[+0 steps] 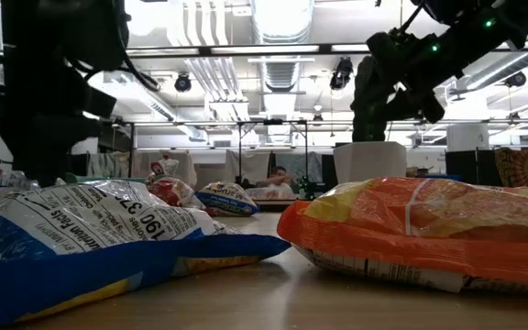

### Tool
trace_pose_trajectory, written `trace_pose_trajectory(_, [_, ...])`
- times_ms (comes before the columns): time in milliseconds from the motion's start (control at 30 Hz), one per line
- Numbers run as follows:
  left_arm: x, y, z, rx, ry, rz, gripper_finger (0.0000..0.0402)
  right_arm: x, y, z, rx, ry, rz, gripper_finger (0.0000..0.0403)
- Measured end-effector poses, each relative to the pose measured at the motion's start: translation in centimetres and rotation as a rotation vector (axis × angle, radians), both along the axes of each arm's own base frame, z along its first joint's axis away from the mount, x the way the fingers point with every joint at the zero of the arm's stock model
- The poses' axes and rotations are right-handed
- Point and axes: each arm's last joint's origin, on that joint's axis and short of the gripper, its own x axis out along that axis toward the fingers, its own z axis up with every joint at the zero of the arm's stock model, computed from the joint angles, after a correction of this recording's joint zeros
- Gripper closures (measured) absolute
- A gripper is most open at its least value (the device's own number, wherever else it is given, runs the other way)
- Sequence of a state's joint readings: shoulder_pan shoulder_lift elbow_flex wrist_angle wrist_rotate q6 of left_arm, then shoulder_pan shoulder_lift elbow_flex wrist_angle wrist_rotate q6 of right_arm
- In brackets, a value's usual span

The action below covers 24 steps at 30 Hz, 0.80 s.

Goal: Sort Maruchan noodles
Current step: Put the middle left blue noodle pack into the transparent bin

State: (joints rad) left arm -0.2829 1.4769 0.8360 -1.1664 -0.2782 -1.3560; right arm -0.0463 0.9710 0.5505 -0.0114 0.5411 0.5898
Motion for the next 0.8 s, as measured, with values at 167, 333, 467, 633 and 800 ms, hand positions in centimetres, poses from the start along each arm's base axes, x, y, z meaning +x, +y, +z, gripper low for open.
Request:
trace_pose_trajectory(167, [0.5,-0.1,-1.5,0.022,0.066,0.002,0.0219,0.0,0.0,-0.1,0.001,0.006,-0.001,0.0156])
trace_pose_trajectory(333, [0.9,-0.2,-2.5,0.034,0.107,0.004,0.0256,-0.1,0.0,-0.1,0.001,0.011,-0.001,0.0157])
trace_pose_trajectory(467, [1.4,-0.4,-2.8,0.016,0.065,-0.013,0.032,-0.1,0.0,-0.1,0.001,0.01,-0.001,0.0159])
trace_pose_trajectory(633, [2.5,-0.6,-1.7,0.007,-0.121,-0.112,0.0394,-0.1,0.0,-0.1,0.001,0.012,-0.001,0.0173])
trace_pose_trajectory(800, [3.2,-0.7,1.2,0.005,-0.379,-0.256,0.0399,0.0,0.2,-0.2,0.015,0.015,0.029,0.019])
